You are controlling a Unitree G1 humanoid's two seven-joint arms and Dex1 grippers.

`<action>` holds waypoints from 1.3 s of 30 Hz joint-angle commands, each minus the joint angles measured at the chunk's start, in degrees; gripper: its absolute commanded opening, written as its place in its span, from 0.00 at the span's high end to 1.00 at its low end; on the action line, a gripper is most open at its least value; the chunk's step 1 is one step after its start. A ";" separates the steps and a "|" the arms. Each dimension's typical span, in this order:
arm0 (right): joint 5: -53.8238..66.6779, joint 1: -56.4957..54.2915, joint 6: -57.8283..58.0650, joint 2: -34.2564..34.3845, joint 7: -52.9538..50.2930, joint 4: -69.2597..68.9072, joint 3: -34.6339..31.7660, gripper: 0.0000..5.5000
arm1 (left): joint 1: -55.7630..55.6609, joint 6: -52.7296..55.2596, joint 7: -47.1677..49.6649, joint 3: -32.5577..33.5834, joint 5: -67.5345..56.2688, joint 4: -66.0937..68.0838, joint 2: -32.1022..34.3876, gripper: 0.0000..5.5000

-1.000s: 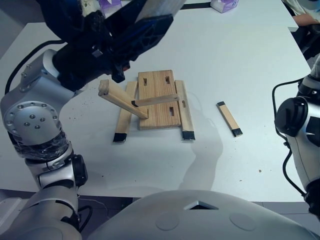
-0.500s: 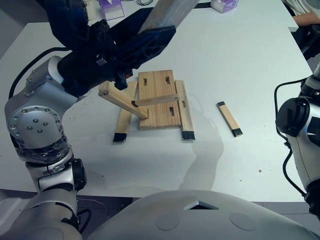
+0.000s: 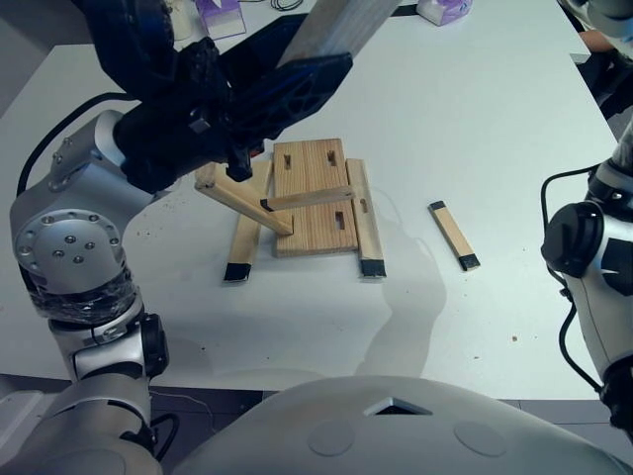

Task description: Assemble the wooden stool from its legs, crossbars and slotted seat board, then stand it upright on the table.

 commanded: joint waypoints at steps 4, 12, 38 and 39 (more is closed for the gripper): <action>-1.18 0.80 0.35 -1.70 -0.06 -1.41 1.91 0.64 | -0.90 -1.23 0.10 1.07 1.58 1.18 1.82 0.63; -7.83 2.88 -7.58 -1.06 -3.41 0.12 2.66 0.64 | -0.96 -0.85 6.87 1.43 1.26 8.85 -2.18 0.47; -37.43 28.27 -35.32 -5.64 8.61 -3.58 19.72 0.64 | 8.54 -18.91 25.86 15.88 7.84 11.72 -16.36 0.36; -37.44 29.25 -35.43 -5.45 8.60 -4.27 20.06 0.64 | 8.93 -19.24 26.00 15.74 8.25 11.89 -16.67 0.36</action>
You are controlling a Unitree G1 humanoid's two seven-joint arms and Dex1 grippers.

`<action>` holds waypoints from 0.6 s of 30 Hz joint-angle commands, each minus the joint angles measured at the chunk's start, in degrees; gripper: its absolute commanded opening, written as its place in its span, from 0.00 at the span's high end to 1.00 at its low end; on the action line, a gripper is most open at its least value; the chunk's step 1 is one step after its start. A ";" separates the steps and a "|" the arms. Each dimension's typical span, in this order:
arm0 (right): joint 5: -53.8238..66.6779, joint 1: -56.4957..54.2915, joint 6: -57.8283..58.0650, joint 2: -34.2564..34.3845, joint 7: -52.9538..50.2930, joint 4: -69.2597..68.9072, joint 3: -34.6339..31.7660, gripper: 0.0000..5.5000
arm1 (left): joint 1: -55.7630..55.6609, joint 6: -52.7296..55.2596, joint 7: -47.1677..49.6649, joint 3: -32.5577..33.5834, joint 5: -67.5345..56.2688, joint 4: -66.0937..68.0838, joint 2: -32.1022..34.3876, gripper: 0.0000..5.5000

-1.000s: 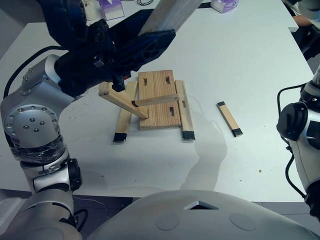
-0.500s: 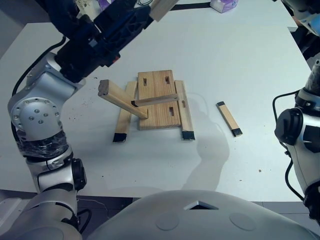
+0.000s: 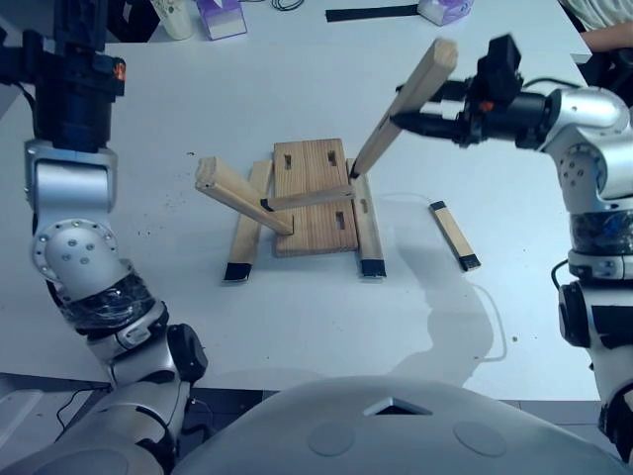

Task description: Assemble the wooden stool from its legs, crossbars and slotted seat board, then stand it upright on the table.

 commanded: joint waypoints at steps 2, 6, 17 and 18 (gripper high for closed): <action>-1.16 4.68 -1.51 0.76 0.25 -3.64 1.87 0.64 | 2.50 -1.94 1.39 -0.93 2.59 -0.03 -1.92 0.36; -2.28 5.77 -2.98 1.33 1.55 -3.11 3.71 0.64 | 3.55 -3.90 2.10 -0.93 5.36 0.49 -2.80 0.36; 0.76 7.04 -3.33 0.68 5.66 -6.14 3.80 0.64 | 5.56 -5.04 2.34 -1.49 5.45 -0.42 -4.33 0.36; 0.54 7.19 -3.56 0.59 5.97 -6.17 4.01 0.64 | 5.79 -5.13 2.36 -1.55 5.57 -0.52 -4.50 0.36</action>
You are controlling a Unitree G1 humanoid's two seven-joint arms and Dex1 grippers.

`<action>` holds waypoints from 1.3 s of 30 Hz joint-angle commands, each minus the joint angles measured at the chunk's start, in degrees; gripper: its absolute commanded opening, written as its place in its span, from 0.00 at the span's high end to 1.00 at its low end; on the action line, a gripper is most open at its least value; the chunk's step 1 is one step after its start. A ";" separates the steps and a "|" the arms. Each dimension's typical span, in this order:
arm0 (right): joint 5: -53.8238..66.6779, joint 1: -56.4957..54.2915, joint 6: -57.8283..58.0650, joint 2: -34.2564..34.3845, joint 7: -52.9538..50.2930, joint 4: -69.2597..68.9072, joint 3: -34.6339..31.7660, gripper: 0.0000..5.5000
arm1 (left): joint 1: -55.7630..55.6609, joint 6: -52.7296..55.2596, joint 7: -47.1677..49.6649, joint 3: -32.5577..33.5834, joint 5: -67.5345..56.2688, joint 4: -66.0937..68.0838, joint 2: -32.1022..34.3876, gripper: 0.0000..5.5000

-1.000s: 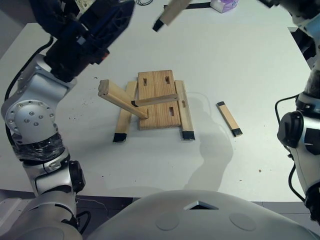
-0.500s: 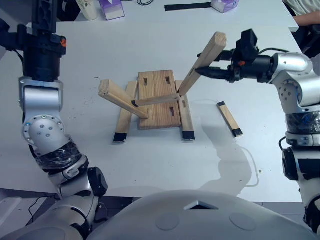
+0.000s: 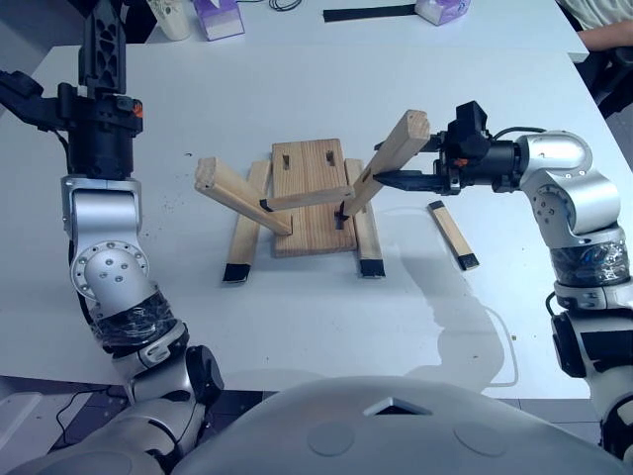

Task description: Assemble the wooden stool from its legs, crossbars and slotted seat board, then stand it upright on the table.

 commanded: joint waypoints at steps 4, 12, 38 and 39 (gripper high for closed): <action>-3.37 1.22 -3.71 -0.23 2.79 2.38 2.85 0.64 | 1.57 -1.08 0.49 -0.80 1.20 -0.99 -0.64 0.36; -4.55 -2.13 -6.66 -0.82 4.45 8.64 3.18 0.64 | 1.22 -0.91 -0.49 -3.56 1.73 -1.44 -0.95 0.36; -13.59 -12.08 -2.95 2.20 4.90 14.05 12.55 0.64 | 4.33 -4.77 -0.29 -7.83 4.76 -3.57 -5.86 0.36; -13.40 -12.67 -1.42 2.24 4.85 14.35 12.69 0.64 | 4.62 -5.06 -0.27 -8.18 5.06 -3.80 -6.28 0.36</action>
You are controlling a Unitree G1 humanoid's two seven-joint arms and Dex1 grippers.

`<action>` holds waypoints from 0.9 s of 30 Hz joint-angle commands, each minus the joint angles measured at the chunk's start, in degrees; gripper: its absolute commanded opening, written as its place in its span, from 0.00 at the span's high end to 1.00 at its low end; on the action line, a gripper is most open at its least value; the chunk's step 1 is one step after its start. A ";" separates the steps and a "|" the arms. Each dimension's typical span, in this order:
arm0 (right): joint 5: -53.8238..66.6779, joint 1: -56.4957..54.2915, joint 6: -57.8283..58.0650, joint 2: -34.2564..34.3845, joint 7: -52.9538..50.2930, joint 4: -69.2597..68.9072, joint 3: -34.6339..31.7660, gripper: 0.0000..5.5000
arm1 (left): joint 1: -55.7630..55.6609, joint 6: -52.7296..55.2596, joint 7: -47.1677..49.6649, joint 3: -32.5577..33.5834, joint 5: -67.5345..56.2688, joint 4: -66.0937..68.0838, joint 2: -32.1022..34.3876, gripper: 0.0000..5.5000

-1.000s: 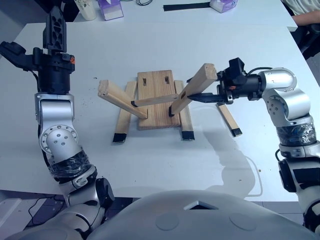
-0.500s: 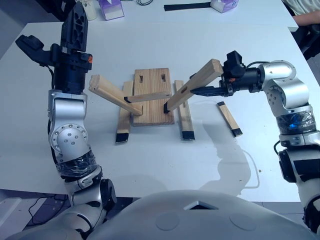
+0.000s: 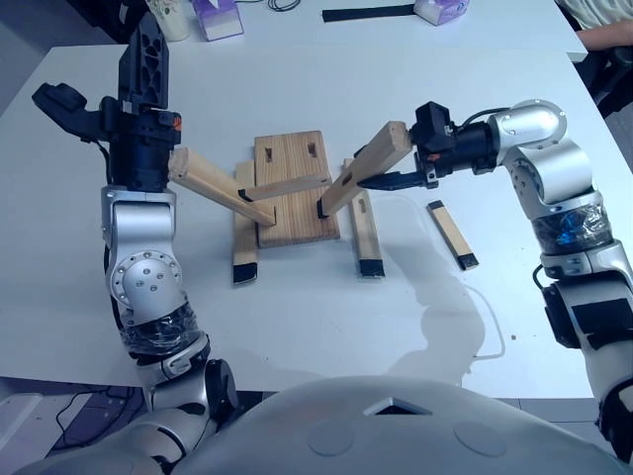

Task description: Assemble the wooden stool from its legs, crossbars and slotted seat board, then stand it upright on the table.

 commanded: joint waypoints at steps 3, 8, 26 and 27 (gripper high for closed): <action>-2.56 -1.58 8.93 -1.04 0.80 1.67 3.68 0.64 | 2.56 -1.12 0.99 -1.75 1.94 -0.47 -2.22 0.36; -1.44 -0.75 12.33 -6.04 5.25 -3.34 4.78 0.64 | 5.08 -2.61 1.52 -2.21 2.58 -2.12 -3.58 0.36; -4.26 -4.35 14.89 -4.45 2.99 -6.64 10.48 0.64 | 10.16 -5.95 2.69 -4.83 6.08 -3.98 -8.41 0.36; -4.10 -5.30 15.65 -3.62 2.61 -5.58 10.31 0.64 | 10.24 -6.07 2.68 -4.87 6.18 -3.91 -8.52 0.36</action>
